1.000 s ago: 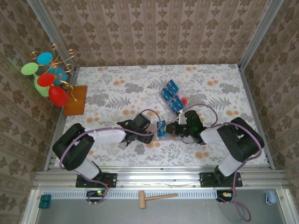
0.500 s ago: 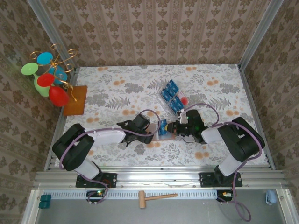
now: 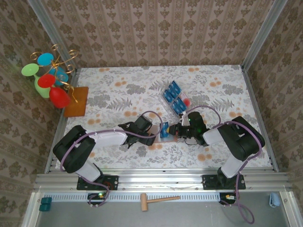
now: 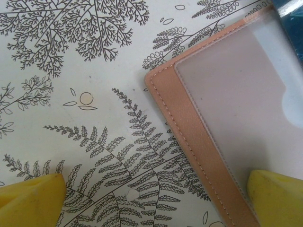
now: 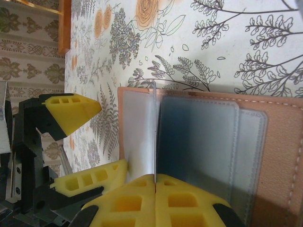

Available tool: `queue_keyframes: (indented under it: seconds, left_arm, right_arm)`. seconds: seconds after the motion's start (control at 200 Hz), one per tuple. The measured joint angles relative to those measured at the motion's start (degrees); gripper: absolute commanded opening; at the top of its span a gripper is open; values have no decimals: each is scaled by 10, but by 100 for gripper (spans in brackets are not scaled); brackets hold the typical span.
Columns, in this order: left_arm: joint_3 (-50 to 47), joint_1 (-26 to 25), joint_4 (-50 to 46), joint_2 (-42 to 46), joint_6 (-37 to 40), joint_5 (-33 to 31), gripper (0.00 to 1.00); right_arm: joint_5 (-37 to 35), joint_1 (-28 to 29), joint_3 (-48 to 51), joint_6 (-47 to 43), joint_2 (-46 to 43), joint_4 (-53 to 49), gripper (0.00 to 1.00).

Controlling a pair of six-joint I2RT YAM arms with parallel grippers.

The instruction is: Put the credit cards into the card holder

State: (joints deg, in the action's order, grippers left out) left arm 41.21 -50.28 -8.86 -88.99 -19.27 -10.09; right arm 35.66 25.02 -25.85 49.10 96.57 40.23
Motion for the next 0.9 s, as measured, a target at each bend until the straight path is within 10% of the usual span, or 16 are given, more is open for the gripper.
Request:
queue_keyframes:
  seconds: [0.9]
  left_arm:
    - [0, 0, 0, 0, 0, 0, 100]
  right_arm:
    - [3, 7, 25, 8, 12, 44, 0]
